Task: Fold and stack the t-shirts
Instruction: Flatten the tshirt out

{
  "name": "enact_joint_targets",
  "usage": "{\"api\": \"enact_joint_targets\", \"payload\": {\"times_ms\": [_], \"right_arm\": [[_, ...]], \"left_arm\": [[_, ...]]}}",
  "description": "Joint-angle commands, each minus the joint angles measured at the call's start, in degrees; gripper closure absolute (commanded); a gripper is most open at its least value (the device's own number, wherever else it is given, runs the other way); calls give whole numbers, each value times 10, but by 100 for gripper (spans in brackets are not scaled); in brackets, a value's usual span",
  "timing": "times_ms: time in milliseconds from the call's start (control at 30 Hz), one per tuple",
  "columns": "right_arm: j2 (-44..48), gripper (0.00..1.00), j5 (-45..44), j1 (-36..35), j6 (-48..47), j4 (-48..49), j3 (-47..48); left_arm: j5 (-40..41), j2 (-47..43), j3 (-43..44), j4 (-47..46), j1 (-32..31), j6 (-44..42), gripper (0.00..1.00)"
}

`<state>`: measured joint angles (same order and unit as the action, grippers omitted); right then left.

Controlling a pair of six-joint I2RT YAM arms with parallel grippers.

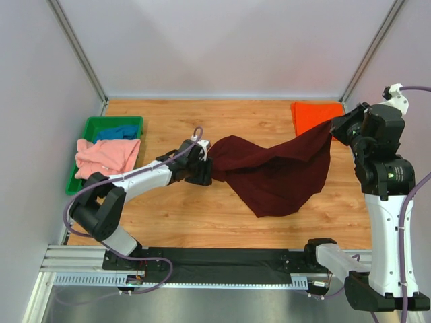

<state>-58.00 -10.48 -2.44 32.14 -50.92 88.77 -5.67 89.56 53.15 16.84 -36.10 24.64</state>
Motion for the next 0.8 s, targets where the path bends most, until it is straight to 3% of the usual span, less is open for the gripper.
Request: {"api": "enact_joint_targets", "payload": {"times_ms": [0,100,233,767], "right_arm": [[11,100,-15,2,-9,26,17],[15,100,-17,2,-12,29,10],[10,100,-24,2,-20,29,11],[3,100,-23,2,-21,35,5]], "left_arm": [[-6,12,40,-66,-39,-48,42],[103,40,78,-50,-89,-86,44],[151,85,128,-30,-103,-86,50],[175,186,184,-22,-123,-90,48]]}}
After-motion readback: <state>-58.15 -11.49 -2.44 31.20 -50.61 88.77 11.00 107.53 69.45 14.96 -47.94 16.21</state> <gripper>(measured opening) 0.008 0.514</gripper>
